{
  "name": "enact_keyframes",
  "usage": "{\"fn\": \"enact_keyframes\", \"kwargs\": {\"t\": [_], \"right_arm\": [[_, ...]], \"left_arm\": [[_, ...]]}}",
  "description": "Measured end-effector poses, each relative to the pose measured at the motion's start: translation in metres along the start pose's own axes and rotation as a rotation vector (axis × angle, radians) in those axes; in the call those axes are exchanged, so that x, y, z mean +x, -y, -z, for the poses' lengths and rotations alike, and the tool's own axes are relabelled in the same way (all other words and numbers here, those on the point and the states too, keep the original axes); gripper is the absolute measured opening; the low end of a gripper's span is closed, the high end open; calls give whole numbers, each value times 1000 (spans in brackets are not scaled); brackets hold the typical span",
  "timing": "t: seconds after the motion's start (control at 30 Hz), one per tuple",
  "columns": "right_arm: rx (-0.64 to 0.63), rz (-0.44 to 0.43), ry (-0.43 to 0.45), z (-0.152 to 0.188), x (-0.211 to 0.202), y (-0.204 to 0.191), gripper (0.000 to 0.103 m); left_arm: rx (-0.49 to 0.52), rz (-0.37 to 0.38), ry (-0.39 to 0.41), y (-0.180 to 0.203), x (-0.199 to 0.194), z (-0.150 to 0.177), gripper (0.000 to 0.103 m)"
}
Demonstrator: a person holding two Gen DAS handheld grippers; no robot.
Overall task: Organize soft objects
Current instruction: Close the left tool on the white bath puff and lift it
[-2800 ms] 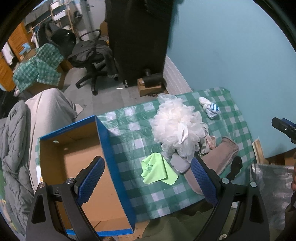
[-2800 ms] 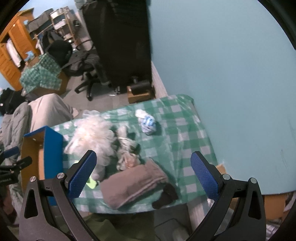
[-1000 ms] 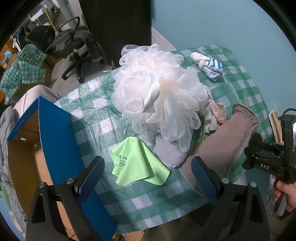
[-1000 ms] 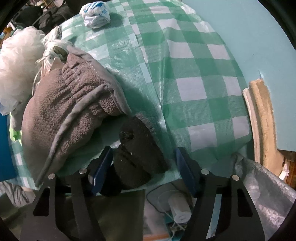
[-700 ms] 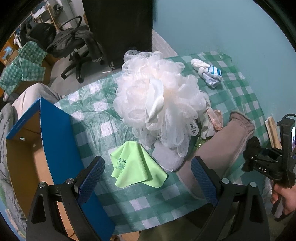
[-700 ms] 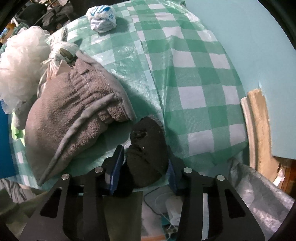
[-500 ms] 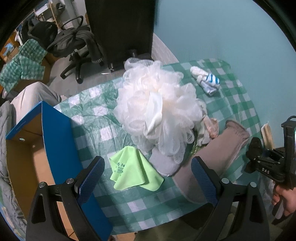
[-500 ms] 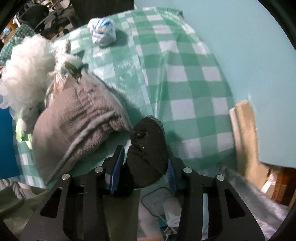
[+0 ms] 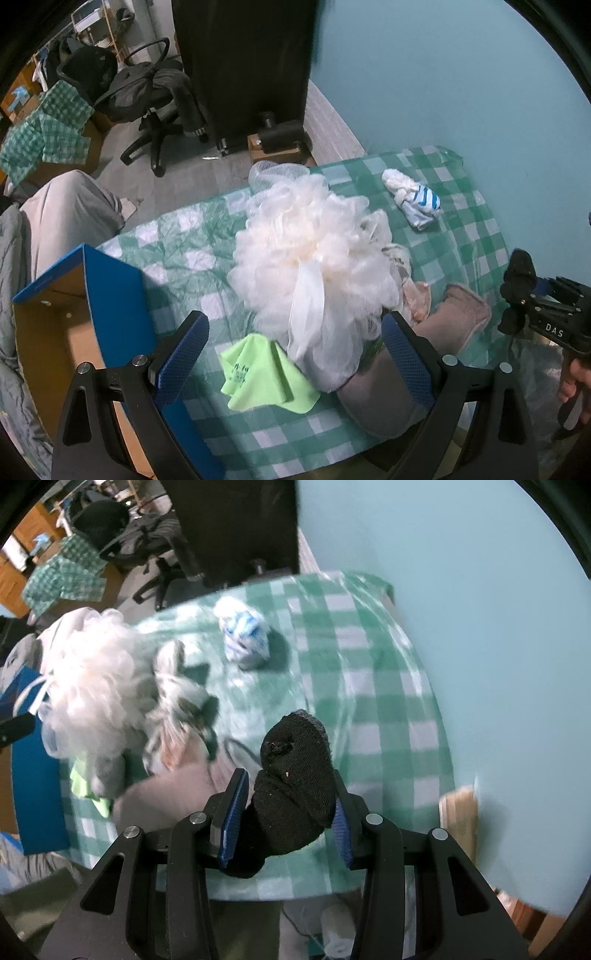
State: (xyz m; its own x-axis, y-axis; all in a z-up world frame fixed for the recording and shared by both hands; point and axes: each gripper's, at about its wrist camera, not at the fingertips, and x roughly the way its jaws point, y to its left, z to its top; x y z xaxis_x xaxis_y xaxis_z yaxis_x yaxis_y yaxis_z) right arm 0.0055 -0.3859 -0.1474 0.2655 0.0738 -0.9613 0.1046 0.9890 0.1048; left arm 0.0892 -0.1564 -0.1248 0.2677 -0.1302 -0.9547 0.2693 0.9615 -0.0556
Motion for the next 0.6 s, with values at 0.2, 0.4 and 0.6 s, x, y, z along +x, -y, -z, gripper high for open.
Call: {"fn": "enact_keyframes", "kwargs": {"t": [0.2,0.4,0.6], "right_arm": [[-52,-25,17,-32,-1,-12,42],[-99,-52,19,-57,6,-24,42],[-137,-77,16,-73,13,-31,42]], "left_arm": [[-9,30,-21,4,13,-21,96],[-12,-24,-76,9,41,-39,96],[-25,-45,-155,12,71,-49,96]]}}
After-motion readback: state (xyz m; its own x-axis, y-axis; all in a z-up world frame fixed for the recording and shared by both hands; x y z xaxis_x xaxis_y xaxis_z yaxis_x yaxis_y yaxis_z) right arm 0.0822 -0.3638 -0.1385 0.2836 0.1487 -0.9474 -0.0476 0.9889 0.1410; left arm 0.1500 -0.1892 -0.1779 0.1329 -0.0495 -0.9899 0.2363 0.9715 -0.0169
